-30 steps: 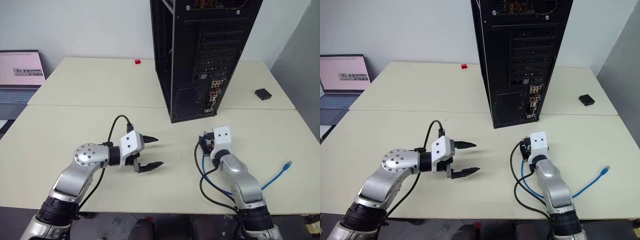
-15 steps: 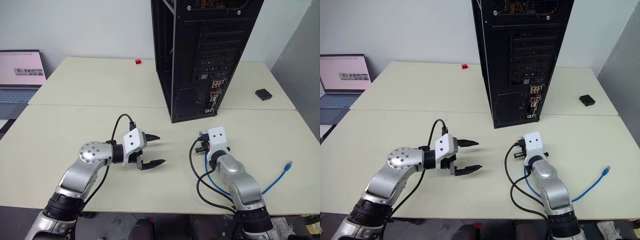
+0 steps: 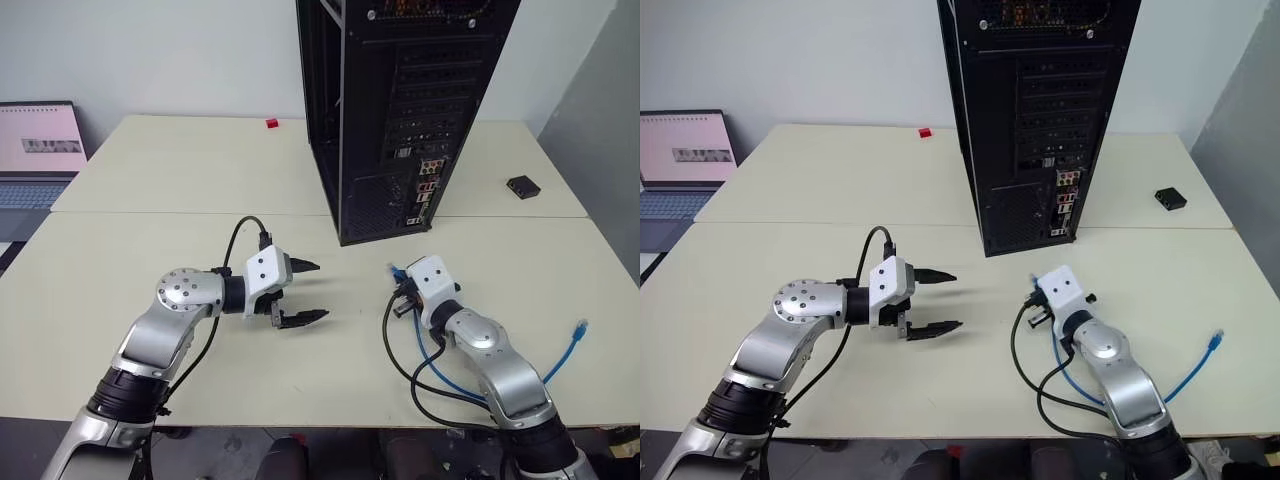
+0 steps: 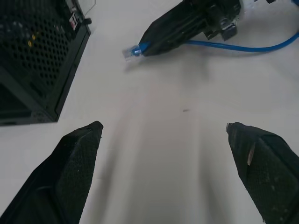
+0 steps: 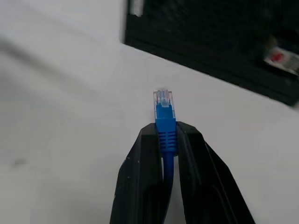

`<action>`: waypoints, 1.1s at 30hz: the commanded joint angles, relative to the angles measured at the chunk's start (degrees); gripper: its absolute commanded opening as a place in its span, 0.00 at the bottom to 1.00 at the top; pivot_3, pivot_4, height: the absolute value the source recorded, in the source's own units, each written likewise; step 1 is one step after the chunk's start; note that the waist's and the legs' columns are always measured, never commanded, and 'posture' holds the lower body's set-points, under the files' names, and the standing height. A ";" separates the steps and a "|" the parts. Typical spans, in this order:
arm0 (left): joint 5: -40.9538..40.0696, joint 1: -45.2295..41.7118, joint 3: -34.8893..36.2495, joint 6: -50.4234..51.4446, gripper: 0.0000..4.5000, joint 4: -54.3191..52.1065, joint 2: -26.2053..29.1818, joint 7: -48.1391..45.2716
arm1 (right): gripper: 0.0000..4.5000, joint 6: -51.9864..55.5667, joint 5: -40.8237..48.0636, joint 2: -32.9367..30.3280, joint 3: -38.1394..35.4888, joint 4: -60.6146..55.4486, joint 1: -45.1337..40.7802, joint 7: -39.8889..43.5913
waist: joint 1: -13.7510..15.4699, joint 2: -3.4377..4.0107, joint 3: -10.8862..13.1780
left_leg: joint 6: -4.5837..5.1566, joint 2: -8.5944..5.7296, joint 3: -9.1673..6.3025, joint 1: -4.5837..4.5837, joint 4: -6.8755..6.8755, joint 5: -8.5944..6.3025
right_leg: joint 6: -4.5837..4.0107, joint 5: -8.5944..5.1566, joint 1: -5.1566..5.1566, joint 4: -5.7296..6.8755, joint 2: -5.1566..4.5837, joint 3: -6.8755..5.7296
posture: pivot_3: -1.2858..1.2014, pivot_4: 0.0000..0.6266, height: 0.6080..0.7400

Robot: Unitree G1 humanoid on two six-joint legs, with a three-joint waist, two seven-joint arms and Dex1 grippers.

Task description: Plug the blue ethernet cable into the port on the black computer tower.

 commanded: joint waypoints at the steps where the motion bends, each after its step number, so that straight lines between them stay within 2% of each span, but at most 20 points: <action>1: -1.92 -2.58 -0.37 0.24 1.00 -0.49 -0.34 -2.58 | 0.04 -2.65 4.01 -3.50 0.81 -7.04 -0.94 9.40 | 0.02 -0.01 0.00 | 0.00 0.00 0.00 0.00 0.01 0.00 | 0.00 0.00 0.00 0.00 0.00 0.00 | 0.52 0.24 1.00; 8: -1.52 -5.84 -2.40 -0.83 1.00 2.12 -1.71 -5.24 | 0.04 -2.31 5.15 -8.98 2.13 -10.32 -3.00 17.62 | 0.14 -0.02 0.00 | 0.00 -0.02 -0.04 -0.02 0.04 0.00 | 0.00 0.00 0.02 0.00 -0.01 -0.04 | 0.52 0.24 1.00; 17: 0.51 -7.07 -5.18 -6.12 1.00 3.55 -2.87 -8.53 | 0.04 -1.14 5.08 -9.24 3.02 -11.07 -4.76 19.90 | 0.18 -0.03 0.01 | 0.00 -0.02 -0.05 -0.03 0.06 0.00 | 0.00 0.00 0.02 0.00 -0.01 -0.03 | 0.52 0.24 1.00; 23: 1.87 -7.11 -5.87 -9.30 0.77 5.38 -2.90 -9.73 | 0.04 -0.70 5.16 -8.72 3.15 -11.12 -5.19 20.06 | 0.18 -0.03 0.01 | 0.00 -0.02 -0.05 -0.03 0.06 0.00 | 0.00 0.00 0.02 0.00 -0.01 -0.04 | 0.52 0.24 1.00; 33: 3.75 -8.53 -7.08 -13.55 0.27 9.61 -5.32 -10.09 | 0.04 -0.49 4.92 -7.90 3.80 -11.14 -5.61 20.50 | 0.19 -0.03 0.01 | 0.00 -0.02 -0.05 -0.03 0.06 0.00 | 0.00 0.00 0.02 0.00 -0.01 -0.04 | 0.52 0.24 1.00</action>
